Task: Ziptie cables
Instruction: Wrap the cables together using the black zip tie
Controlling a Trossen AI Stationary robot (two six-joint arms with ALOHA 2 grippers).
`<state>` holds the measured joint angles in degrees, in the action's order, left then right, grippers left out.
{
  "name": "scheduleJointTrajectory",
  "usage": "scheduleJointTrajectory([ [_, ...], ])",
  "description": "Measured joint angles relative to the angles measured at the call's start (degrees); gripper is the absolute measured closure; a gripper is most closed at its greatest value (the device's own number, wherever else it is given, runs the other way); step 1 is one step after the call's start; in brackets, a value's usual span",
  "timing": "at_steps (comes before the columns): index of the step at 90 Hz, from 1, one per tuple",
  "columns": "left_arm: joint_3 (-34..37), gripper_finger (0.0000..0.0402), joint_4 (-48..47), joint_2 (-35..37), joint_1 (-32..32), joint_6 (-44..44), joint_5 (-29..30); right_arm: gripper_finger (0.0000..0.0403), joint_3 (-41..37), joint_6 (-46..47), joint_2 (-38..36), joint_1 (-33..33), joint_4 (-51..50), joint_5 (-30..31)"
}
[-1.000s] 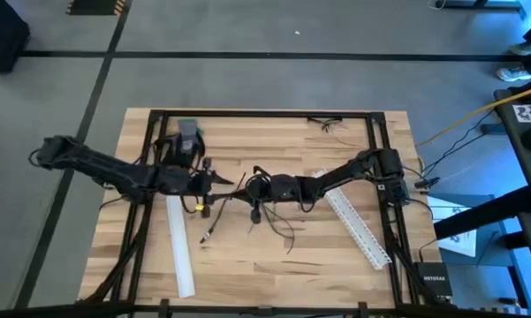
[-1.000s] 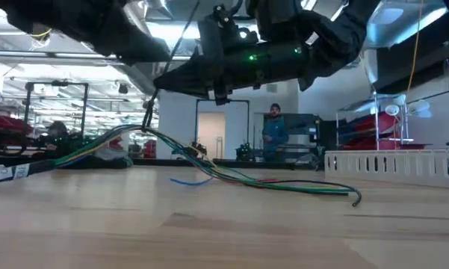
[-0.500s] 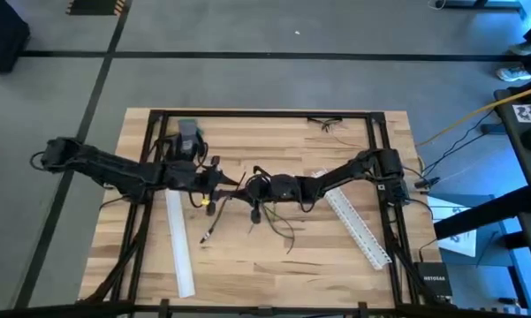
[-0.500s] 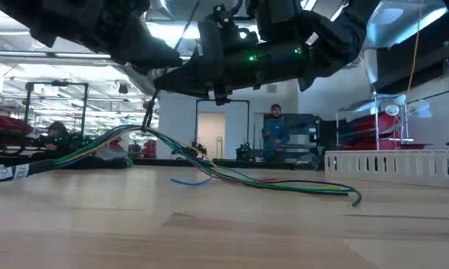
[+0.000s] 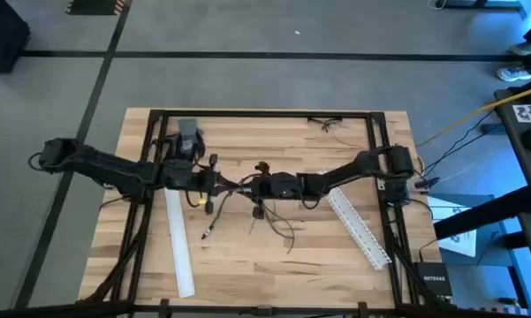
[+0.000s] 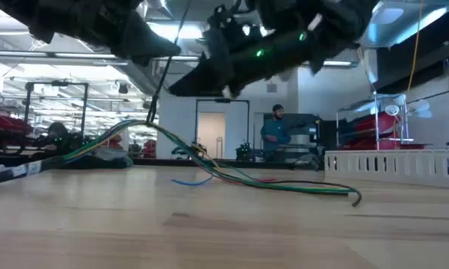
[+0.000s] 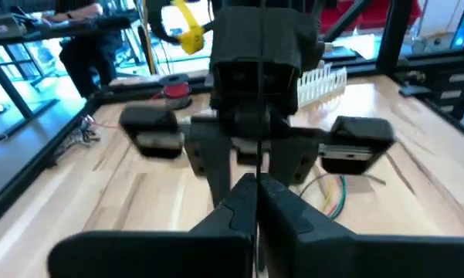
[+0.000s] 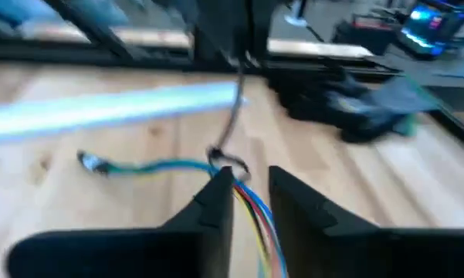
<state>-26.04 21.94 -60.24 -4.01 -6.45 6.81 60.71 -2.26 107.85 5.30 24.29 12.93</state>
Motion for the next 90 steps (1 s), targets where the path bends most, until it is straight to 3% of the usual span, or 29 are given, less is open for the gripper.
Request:
scheduleJointTrajectory([
  [10, 0.0, 0.0401, 0.3, 0.6, 0.0, -0.4, 0.0, 0.0273, 0.0, 2.0, -0.6, 0.0, -1.6, -3.2],
  [16, 0.0, 0.0401, 0.4, 0.6, 0.1, -0.4, 0.0, 0.0267, 0.1, 3.1, 1.6, 0.0, 4.0, -5.0],
  [32, 0.0, 0.0401, 0.6, 0.3, 0.1, -0.1, 2.8, 0.0272, 0.1, 7.5, 8.7, 0.4, 18.2, -0.6],
  [61, 0.0, 0.0401, 1.3, 0.2, 0.7, 1.1, 4.4, 0.0281, 4.4, 12.6, 10.2, 2.9, 17.5, 11.0],
  [90, 0.0, 0.0402, 1.5, 0.2, 1.2, 3.0, 4.6, 0.0285, 9.3, 15.5, 13.6, 2.6, 12.9, 13.9],
])
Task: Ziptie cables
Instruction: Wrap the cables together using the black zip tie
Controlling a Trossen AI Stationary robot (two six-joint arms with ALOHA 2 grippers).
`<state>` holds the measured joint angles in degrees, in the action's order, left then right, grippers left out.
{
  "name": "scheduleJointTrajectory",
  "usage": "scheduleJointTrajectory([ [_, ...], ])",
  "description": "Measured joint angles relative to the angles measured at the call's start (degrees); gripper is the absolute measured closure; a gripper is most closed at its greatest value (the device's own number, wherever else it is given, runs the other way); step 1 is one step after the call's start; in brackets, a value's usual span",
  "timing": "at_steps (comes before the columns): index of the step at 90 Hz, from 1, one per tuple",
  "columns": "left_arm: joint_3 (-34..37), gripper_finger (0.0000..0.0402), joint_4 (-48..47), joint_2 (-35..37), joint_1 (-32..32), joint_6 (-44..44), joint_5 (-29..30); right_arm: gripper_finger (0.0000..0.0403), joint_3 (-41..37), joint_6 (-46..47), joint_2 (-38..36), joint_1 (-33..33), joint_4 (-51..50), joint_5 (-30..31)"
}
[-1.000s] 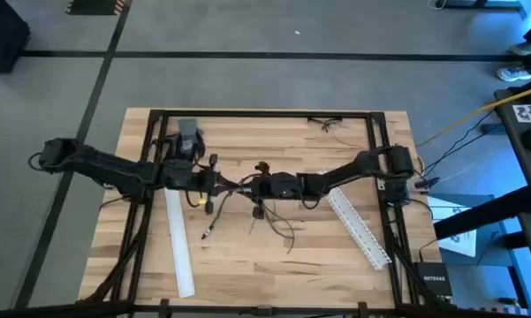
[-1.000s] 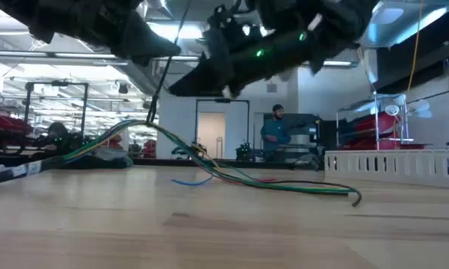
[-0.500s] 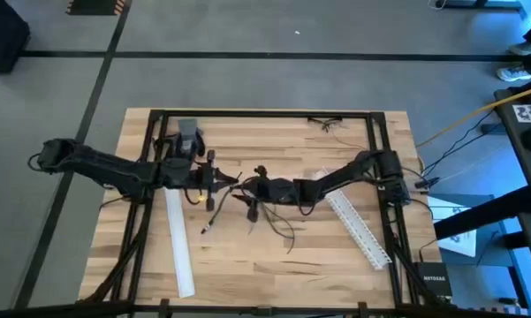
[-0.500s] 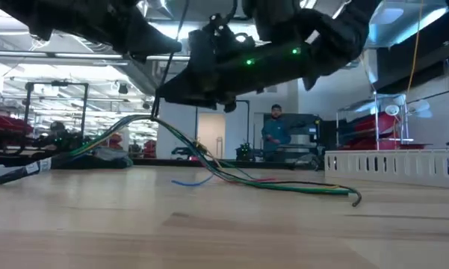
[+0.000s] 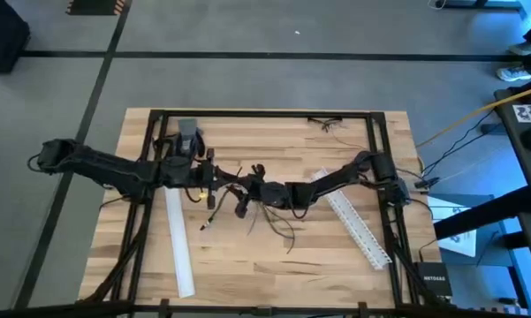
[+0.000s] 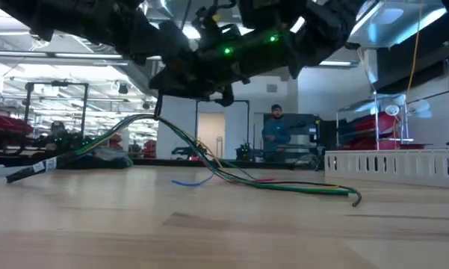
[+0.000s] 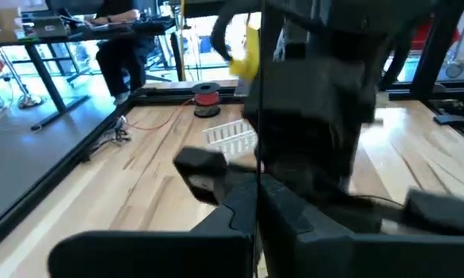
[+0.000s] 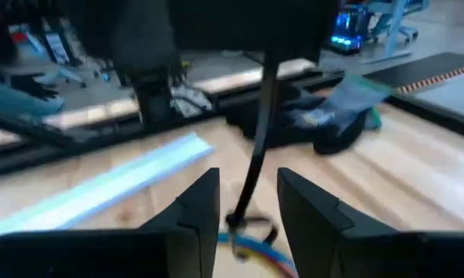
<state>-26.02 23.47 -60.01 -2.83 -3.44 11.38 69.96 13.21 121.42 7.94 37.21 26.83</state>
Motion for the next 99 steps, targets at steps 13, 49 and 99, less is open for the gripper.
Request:
scheduleJointTrajectory([
  [13, 0.0, 0.0401, 0.0, 0.0, 0.0, -0.1, 0.0, 0.0333, 0.2, -0.3, 0.2, 0.4, -0.2, 0.1],
  [49, 0.0, 0.0401, 1.1, 1.2, 1.3, -1.9, 0.0, 0.0392, -0.1, -2.2, 0.5, 0.8, -0.6, 1.2],
  [99, -0.1, 0.0401, -2.6, 2.6, 3.4, -1.6, 0.0, 0.0384, -0.1, 7.5, 12.8, 1.4, 0.2, -0.1],
])
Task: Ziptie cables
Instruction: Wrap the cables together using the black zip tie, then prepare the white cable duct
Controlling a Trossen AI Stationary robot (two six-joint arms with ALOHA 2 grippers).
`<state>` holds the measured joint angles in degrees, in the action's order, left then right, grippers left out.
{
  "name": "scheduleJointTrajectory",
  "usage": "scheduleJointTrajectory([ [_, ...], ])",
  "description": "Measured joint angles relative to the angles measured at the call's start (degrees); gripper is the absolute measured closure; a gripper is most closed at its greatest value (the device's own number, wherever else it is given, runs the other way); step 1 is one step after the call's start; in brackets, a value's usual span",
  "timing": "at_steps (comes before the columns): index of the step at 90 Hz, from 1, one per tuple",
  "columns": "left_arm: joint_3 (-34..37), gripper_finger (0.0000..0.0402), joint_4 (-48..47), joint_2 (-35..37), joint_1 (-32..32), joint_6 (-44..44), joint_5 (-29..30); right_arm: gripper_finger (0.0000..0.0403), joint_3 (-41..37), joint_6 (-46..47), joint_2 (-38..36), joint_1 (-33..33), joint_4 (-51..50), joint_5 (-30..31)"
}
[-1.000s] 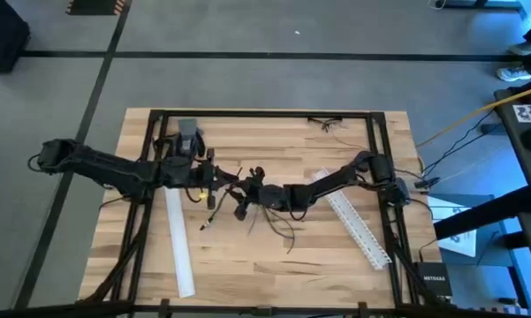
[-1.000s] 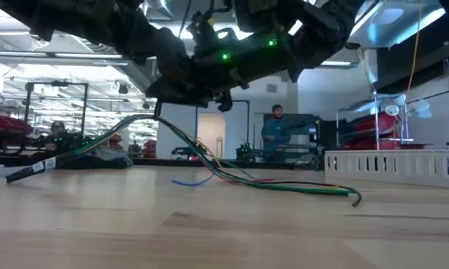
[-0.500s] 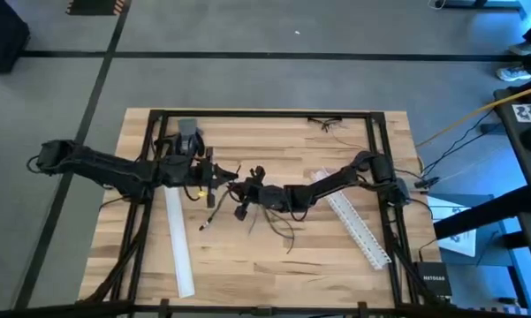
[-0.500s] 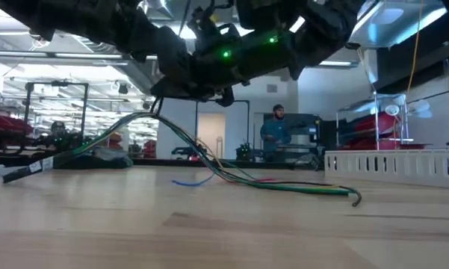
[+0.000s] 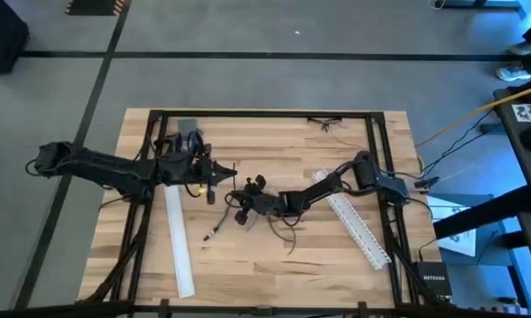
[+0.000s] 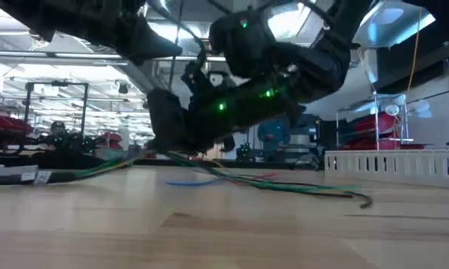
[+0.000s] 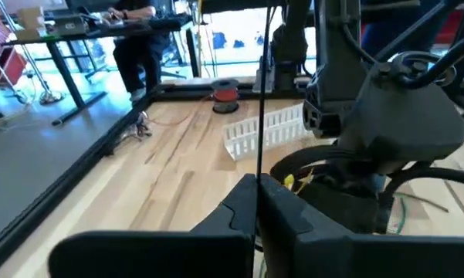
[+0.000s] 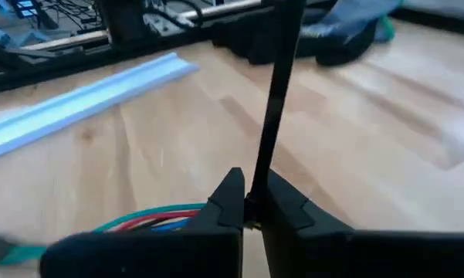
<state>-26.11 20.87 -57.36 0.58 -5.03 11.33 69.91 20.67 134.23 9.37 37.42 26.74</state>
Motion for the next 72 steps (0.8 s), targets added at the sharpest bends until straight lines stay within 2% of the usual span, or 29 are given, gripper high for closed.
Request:
scheduleJointTrajectory([
  [9, 0.0, 0.0401, -3.2, 0.0, 0.3, 0.0, 0.0, 0.0384, -0.1, 0.1, 1.0, 0.0, -2.0, -0.6],
  [24, 0.0, 0.0399, -1.2, 0.1, 0.6, 0.1, 0.0, 0.0379, -0.1, 0.1, 0.8, 0.0, -2.6, -0.3],
  [37, -1.1, 0.037, -4.7, 0.8, 0.7, 0.4, 0.9, 0.0344, -0.4, -2.4, -1.8, 0.0, -4.1, -0.4],
  [55, -3.1, 0.0297, -18.5, 1.2, 0.2, 3.4, 0.5, 0.0265, -0.5, -9.1, -12.2, 0.1, -13.0, -0.6],
  [72, -5.1, 0.025, -31.8, 2.1, -1.6, 7.1, 0.4, 0.0219, -0.5, -8.7, -25.1, 0.5, -30.2, -4.5],
])
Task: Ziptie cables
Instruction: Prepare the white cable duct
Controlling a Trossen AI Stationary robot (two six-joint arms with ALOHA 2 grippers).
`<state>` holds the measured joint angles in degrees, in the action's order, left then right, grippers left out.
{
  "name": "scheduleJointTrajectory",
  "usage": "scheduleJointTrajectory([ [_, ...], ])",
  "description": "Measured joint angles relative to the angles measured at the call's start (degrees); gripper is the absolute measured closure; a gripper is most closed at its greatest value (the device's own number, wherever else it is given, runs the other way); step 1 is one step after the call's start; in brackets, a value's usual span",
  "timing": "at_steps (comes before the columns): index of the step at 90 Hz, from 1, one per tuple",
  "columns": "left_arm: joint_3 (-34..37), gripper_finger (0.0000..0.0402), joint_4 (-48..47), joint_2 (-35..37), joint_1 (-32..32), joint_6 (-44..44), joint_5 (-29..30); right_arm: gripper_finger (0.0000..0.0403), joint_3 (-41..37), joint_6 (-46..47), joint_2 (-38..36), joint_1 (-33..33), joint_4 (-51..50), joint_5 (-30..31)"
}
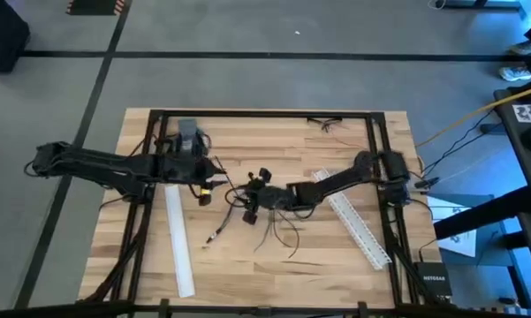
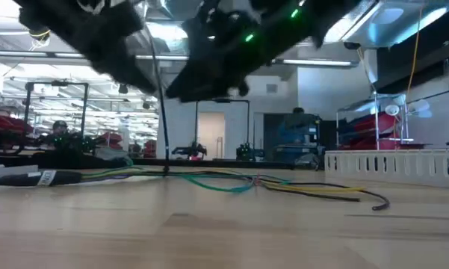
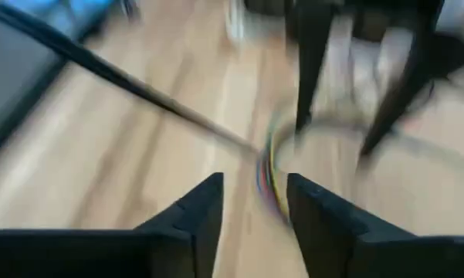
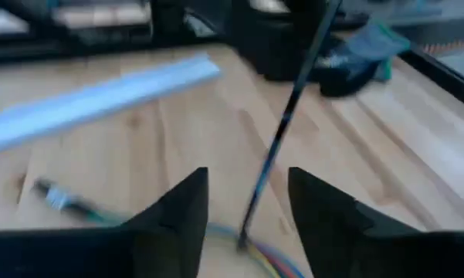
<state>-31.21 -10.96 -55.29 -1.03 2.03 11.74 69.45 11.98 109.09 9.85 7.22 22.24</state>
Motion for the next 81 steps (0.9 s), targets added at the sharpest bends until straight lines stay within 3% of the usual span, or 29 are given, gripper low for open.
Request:
scheduleJointTrajectory([
  [22, 1.9, 0.0235, -12.2, 0.3, -3.8, 10.4, -0.2, 0.0206, 0.1, 8.4, -13.0, 2.7, -32.6, 0.6],
  [35, 6.4, 0.0235, -8.8, -0.5, -6.7, 15.4, -0.2, 0.0205, 0.1, 22.5, -17.8, 5.3, -54.0, 0.6],
  [49, 10.6, 0.0235, 0.9, -1.3, -8.3, 15.6, -0.3, 0.0205, 0.1, 37.5, -18.3, 8.8, -73.1, -1.7],
  [63, 12.7, 0.0235, 7.8, -2.7, -8.5, 15.6, -2.7, 0.0205, -3.9, 43.3, -17.8, 10.4, -76.3, -7.9],
  [81, 13.9, 0.0235, 9.1, -3.2, -8.5, 15.6, -2.8, 0.0205, -11.5, 45.5, -18.0, 10.1, -75.6, -11.7],
])
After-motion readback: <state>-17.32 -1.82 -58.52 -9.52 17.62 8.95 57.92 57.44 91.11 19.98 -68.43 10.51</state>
